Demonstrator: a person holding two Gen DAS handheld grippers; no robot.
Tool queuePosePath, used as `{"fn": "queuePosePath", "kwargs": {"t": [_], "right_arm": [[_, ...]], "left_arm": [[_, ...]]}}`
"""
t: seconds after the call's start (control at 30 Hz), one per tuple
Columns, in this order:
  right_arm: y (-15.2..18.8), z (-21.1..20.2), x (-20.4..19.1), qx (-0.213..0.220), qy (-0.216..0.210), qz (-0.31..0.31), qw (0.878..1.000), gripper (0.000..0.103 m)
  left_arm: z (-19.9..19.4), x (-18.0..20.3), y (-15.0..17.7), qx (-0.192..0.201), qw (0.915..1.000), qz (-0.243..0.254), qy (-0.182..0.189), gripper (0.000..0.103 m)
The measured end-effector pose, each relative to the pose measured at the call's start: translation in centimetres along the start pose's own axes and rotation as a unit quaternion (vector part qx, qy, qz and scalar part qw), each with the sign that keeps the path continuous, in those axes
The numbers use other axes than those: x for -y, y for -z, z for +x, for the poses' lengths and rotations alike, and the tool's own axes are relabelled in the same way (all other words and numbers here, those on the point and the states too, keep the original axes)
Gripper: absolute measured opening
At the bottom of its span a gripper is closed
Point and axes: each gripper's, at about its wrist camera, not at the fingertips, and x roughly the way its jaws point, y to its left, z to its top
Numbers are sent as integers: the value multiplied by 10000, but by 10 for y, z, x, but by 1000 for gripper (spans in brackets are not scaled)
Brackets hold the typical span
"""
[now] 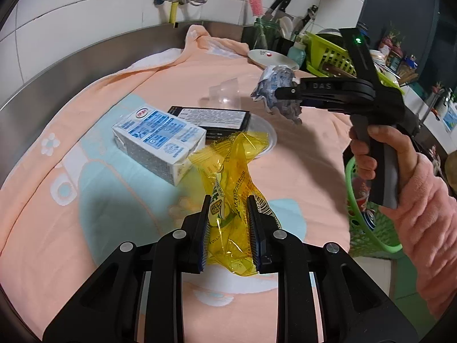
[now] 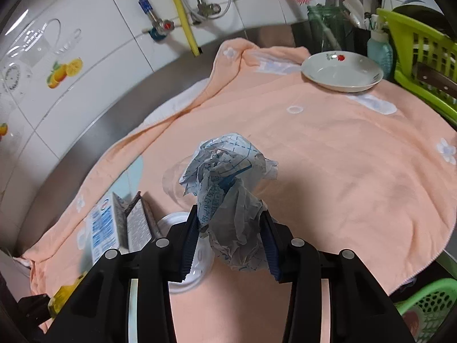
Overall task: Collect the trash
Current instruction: 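Carry the yellow bag and foil wrapper over the green basket and open both tools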
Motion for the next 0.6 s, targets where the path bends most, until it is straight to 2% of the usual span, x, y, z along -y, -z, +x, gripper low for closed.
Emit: {"fn": "queuePosePath", "kwargs": {"t": [0.17,0.37,0.5,0.6], "right_arm": [[14,-33,6,141,-63,22,9999,40],[42,-80,25,279,60,51,9996,40],[65,-112,45,359,280,104,9989,40],[89,-138,69,390,613,165,9972,40]], "left_arm": [[-6,12,-1,39,9999,71,65,23],[-12,34,0,66,9995,194,235,23],[-14,54,2,76,9987,328,384,23],[-14,68,1,82,9979,432,478,23]]}}
